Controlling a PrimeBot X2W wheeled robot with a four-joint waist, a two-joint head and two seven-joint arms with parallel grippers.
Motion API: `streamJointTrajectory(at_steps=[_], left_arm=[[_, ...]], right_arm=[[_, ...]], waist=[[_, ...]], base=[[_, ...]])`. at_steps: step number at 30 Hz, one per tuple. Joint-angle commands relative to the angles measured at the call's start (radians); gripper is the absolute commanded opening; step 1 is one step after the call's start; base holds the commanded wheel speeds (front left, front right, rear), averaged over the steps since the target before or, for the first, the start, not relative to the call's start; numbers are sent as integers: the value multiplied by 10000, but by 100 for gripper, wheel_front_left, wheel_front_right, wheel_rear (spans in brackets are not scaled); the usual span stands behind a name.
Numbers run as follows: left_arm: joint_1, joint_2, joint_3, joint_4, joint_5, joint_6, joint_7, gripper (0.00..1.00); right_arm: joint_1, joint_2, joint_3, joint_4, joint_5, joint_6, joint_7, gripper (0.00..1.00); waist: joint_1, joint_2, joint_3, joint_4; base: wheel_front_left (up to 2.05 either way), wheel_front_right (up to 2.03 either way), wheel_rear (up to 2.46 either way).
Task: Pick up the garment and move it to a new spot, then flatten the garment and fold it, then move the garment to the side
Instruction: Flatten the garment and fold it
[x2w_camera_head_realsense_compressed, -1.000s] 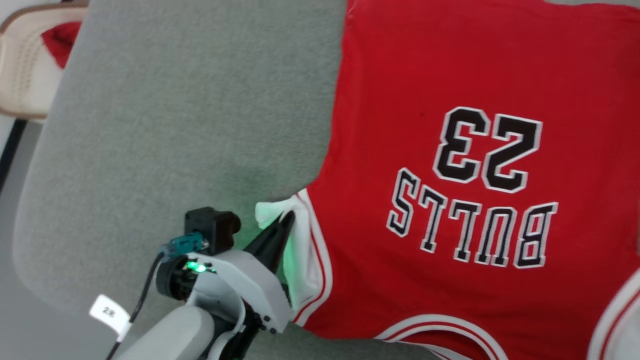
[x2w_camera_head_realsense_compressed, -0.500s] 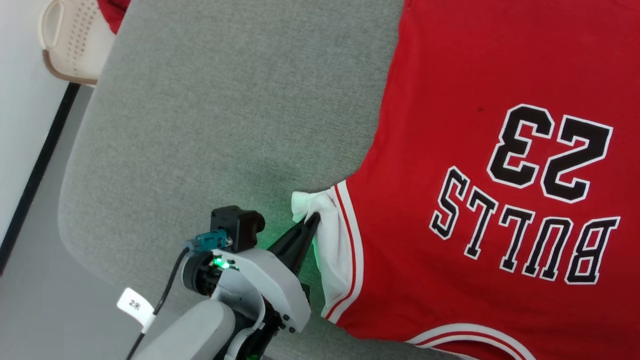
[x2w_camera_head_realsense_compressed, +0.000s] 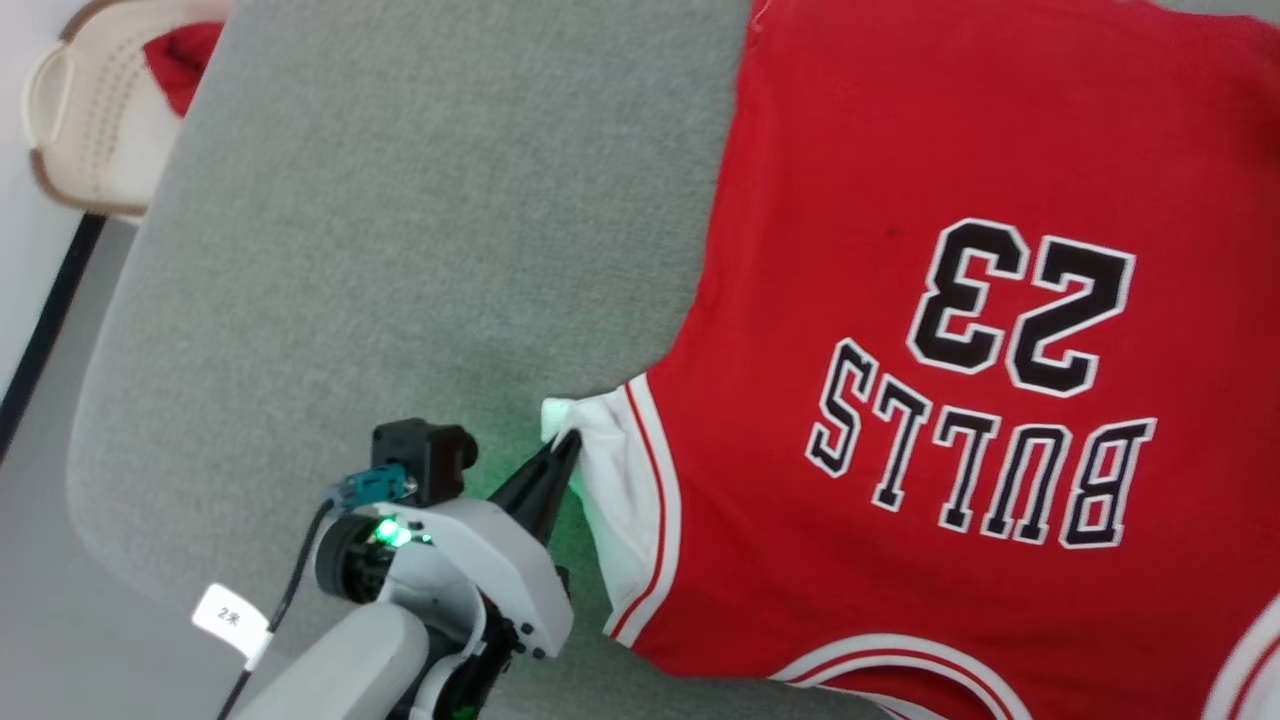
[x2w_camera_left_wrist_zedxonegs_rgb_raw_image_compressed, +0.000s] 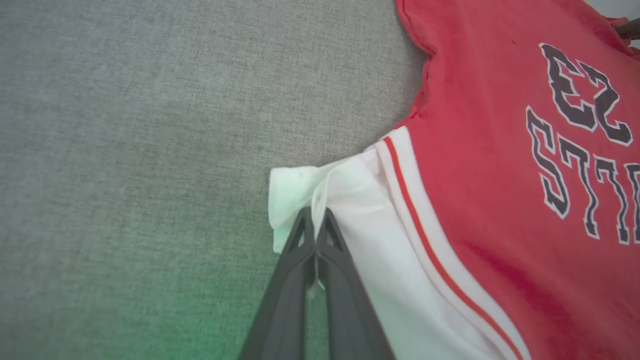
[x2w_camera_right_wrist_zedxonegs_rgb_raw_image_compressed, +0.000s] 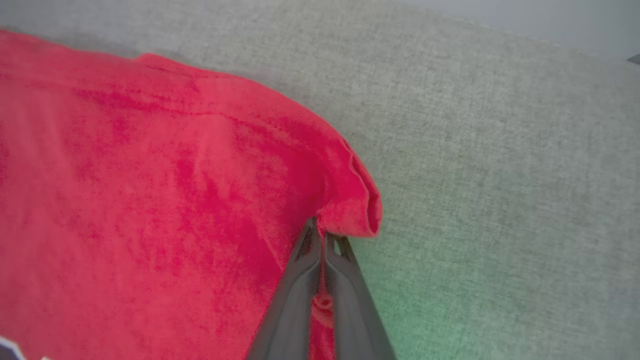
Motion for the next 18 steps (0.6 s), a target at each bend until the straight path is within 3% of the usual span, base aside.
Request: streamJointTrajectory(at_steps=[1, 10, 18], left_arm=[[163, 103, 63, 14, -99, 92, -22, 0], [688, 659, 327, -121, -228, 452, 68, 0], [1250, 1057, 454, -397, -302, 801, 105, 0]], right_arm=[[343, 31, 383, -284, 340, 5, 63, 0], [2192, -969, 2084, -3248, 2838, 4, 319, 0], [4881, -1927, 1927, -5859, 4159, 4, 249, 0]], waist=[[0, 0, -502, -511], [0, 0, -1440, -1679], [0, 0, -2150, -2372]], base=[[0, 0, 0], [0, 0, 0], [0, 0, 0]])
